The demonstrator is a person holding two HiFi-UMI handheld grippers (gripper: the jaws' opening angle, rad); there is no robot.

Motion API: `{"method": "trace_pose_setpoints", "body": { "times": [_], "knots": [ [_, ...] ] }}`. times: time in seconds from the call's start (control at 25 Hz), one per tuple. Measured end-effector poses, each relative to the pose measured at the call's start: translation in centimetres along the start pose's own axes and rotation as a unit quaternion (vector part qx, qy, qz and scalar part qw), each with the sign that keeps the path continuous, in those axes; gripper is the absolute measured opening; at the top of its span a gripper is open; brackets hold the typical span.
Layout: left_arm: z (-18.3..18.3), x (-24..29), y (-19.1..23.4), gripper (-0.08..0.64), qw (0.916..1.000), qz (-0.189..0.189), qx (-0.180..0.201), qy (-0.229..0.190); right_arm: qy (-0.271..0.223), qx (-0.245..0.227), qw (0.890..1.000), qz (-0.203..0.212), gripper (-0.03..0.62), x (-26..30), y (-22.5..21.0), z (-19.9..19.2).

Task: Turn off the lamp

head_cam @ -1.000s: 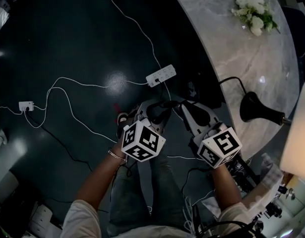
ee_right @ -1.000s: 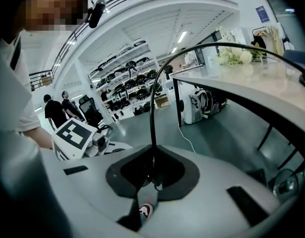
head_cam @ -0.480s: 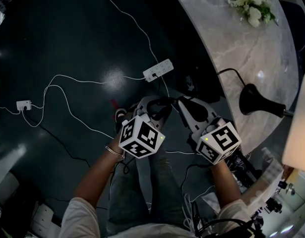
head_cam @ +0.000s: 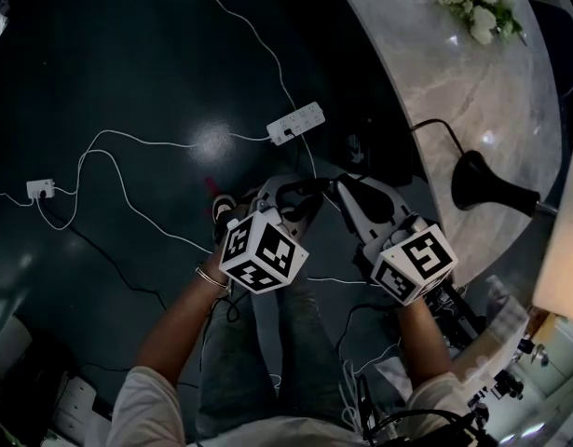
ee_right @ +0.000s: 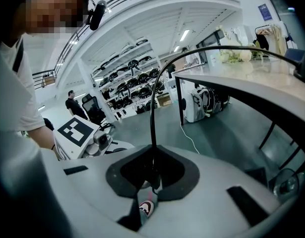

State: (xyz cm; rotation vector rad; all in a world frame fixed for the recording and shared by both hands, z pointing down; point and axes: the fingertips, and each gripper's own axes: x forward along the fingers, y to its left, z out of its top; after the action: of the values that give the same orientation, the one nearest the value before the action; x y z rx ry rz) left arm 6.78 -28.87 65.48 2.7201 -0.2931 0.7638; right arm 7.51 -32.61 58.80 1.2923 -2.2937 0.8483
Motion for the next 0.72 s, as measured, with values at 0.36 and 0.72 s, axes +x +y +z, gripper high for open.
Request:
{"method": "trace_pose_setpoints", "body": {
  "times": [0.36,0.72],
  "knots": [
    [-0.24,-0.09,0.16,0.097,1.0,0.004,-0.007,-0.003,0.002,-0.001,1.0,0.005,0.015,-0.02,0.21,-0.31],
    [-0.43,-0.03,0.61,0.078,0.9995,0.011,-0.029,-0.01,0.007,-0.003,1.0,0.008,0.015,0.27,0.15,-0.52]
  ]
}}
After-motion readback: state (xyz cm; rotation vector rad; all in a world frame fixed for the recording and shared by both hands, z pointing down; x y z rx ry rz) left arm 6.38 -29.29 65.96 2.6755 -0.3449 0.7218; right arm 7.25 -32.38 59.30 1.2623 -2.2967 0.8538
